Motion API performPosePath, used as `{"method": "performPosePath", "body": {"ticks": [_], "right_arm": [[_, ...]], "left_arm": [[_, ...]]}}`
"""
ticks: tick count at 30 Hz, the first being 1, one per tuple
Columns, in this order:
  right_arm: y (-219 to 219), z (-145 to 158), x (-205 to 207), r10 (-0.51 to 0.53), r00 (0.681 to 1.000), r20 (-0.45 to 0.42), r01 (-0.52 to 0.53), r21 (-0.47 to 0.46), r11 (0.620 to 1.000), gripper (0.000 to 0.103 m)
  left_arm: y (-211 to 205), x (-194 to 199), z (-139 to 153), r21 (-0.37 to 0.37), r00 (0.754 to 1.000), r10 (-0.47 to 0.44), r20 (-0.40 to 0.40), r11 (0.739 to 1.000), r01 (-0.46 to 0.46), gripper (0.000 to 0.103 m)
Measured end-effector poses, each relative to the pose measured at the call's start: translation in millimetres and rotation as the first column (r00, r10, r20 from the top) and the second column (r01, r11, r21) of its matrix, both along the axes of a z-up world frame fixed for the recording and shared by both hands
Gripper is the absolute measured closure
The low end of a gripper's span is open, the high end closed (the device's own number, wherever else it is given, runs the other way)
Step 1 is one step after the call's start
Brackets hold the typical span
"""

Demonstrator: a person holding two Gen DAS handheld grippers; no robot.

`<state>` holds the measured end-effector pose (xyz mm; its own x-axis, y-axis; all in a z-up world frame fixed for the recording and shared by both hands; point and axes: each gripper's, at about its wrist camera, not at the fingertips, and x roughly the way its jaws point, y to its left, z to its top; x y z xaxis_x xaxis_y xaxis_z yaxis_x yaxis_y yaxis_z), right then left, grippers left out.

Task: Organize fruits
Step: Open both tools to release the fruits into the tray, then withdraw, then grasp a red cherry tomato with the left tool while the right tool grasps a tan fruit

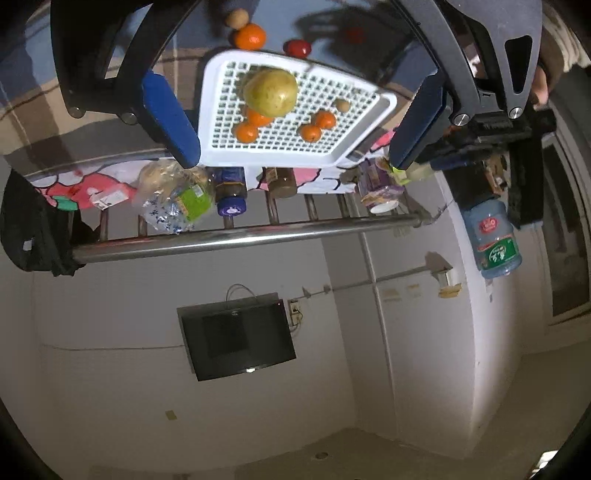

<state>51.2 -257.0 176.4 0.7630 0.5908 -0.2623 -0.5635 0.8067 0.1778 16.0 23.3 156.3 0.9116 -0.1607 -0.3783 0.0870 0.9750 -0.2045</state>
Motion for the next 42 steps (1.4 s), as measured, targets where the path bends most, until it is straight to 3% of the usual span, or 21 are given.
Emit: {"method": "performPosePath", "body": {"ticks": [10,20,24,25,27,32,38,42], "right_arm": [[-9,-52,-12,-0.044,0.995,-0.085,0.037,-0.075,0.996,0.000],[0,-116,6,-0.084,0.968,-0.235,0.037,-0.196,0.980,0.000],[0,-136,20,-0.105,0.942,-0.320,0.028,-0.235,0.972,0.008],[0,-140,23,-0.111,0.935,-0.338,0.028,-0.242,0.970,0.014],[1,-149,29,-0.108,0.921,-0.375,0.010,-0.254,0.967,0.025],[8,-161,36,-0.108,0.899,-0.424,-0.020,-0.287,0.958,0.048],[10,-166,42,-0.121,0.887,-0.446,-0.019,-0.298,0.955,0.063],[10,-167,47,-0.137,0.883,-0.449,-0.004,-0.300,0.954,0.069]], "left_arm": [[-20,-13,-45,0.017,0.993,-0.055,-0.101,0.998,0.057,0.000],[-41,-3,-97,0.055,0.966,-0.077,-0.247,0.994,0.093,0.000],[-45,5,-112,0.063,0.953,-0.083,-0.290,0.992,0.106,0.000],[-45,6,-115,0.060,0.951,-0.084,-0.298,0.992,0.107,0.002],[-45,9,-121,0.055,0.945,-0.086,-0.317,0.993,0.109,0.007],[-43,19,-134,0.017,0.918,-0.110,-0.381,0.992,0.125,0.030],[-43,24,-144,0.015,0.903,-0.117,-0.414,0.991,0.135,0.051],[-41,27,-149,0.008,0.894,-0.119,-0.432,0.991,0.135,0.060]]}}
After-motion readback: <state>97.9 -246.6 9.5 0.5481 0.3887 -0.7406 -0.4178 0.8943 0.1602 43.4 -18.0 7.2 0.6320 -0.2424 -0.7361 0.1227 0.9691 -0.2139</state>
